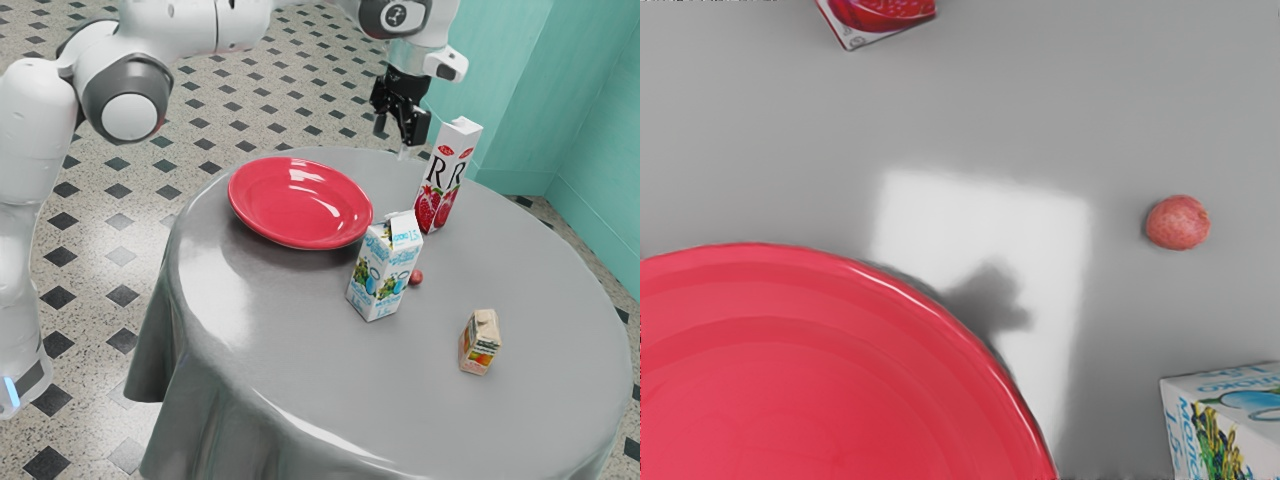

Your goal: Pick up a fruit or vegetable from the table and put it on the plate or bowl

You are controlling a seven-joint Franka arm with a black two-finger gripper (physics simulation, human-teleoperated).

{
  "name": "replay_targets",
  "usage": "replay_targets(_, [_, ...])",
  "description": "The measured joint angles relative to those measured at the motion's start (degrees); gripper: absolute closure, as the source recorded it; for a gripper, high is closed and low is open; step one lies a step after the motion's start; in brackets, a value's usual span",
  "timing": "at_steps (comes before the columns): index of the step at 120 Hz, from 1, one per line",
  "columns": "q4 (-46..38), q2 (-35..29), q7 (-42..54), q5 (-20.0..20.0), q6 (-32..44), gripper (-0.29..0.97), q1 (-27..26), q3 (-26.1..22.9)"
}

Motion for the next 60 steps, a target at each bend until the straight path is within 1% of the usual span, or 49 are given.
replay_targets(21, [0.0,-0.1,1.7,-0.1,-0.3,0.00,0.0,0.2])
replay_targets(31, [0.0,0.0,2.1,-1.6,-0.3,0.00,0.2,1.9])
replay_targets(41, [-0.1,-0.1,2.1,-2.3,-0.4,0.00,-0.1,2.5])
replay_targets(46, [0.1,-0.3,-1.0,-2.1,-1.8,0.00,-1.7,2.5])
replay_targets(54, [1.2,-0.5,-7.8,-0.9,-4.4,0.00,-6.2,2.3])
replay_targets(60, [1.5,-0.6,-12.4,-0.2,-5.8,0.00,-7.6,2.6])
